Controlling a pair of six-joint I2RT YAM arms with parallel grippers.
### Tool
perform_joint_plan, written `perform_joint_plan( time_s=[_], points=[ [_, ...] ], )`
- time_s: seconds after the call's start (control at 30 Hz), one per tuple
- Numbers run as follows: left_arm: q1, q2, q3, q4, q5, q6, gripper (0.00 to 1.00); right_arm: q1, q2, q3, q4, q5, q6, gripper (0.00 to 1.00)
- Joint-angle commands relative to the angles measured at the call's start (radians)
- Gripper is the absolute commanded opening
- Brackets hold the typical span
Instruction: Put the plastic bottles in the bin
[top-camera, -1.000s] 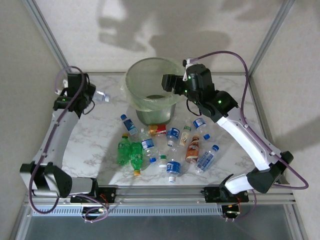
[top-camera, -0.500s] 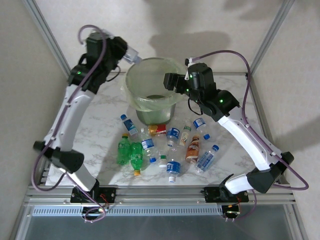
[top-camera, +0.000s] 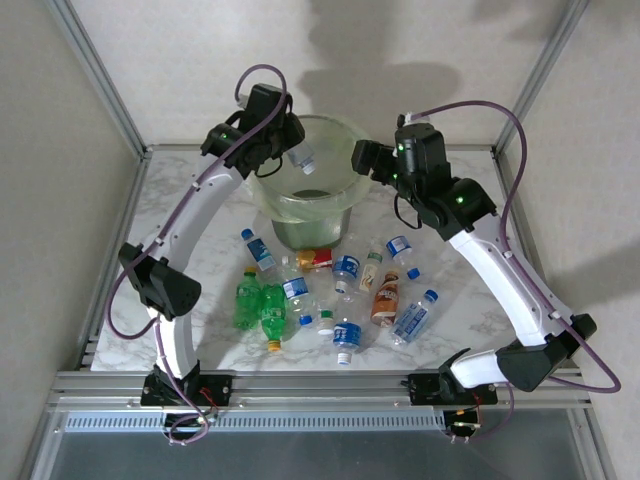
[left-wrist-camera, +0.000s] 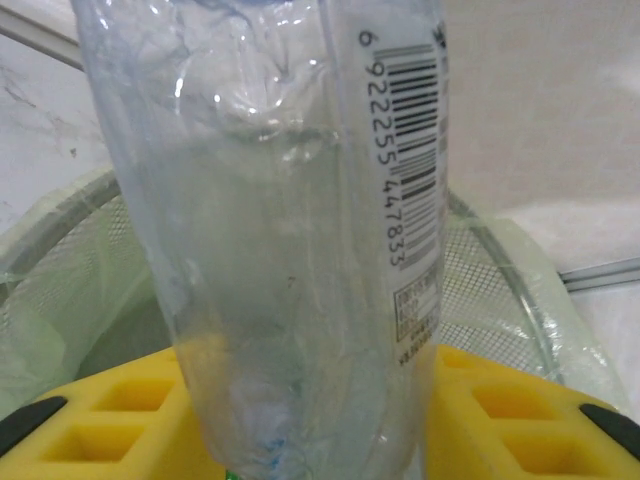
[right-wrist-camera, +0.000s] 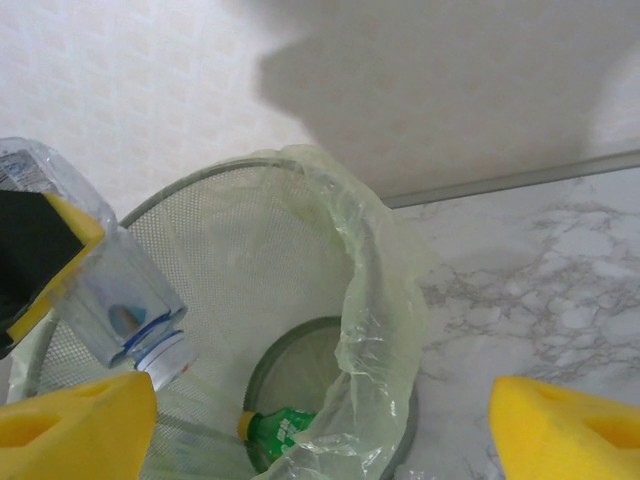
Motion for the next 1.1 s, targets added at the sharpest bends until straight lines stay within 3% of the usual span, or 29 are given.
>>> perform_joint_plan(
  time_s=[0.0, 0.53, 0.77, 0.87, 1.07],
  points=[
    [-0.009, 0.023, 0.038, -0.052, -0.033, 0.04, 0.46, -0.019, -0.023, -0.018, -0.017, 0.007, 0.032, 0.87],
    [-0.029, 0.049, 0.063, -0.077, -0.029, 0.054, 0.74, -0.086, -0.071, -0.124, 0.007, -0.015, 0.057, 0.93],
    [-0.05, 0.037, 0.151, -0.135, -0.113, 0.04, 0.73, -0.147, -0.068, -0.16, -0.07, 0.074, 0.106, 0.99],
    [-0.08, -0.015, 0.139, -0.082, -0.15, 0.031, 0.72, -0.157, -0.041, -0.164, -0.142, 0.142, 0.141, 0.99],
    [-0.22, -0.163, 0.025, 0.119, -0.326, 0.047, 0.73, -0.165, -0.069, -0.308, -0.112, 0.123, 0.118, 0.99]
  ],
)
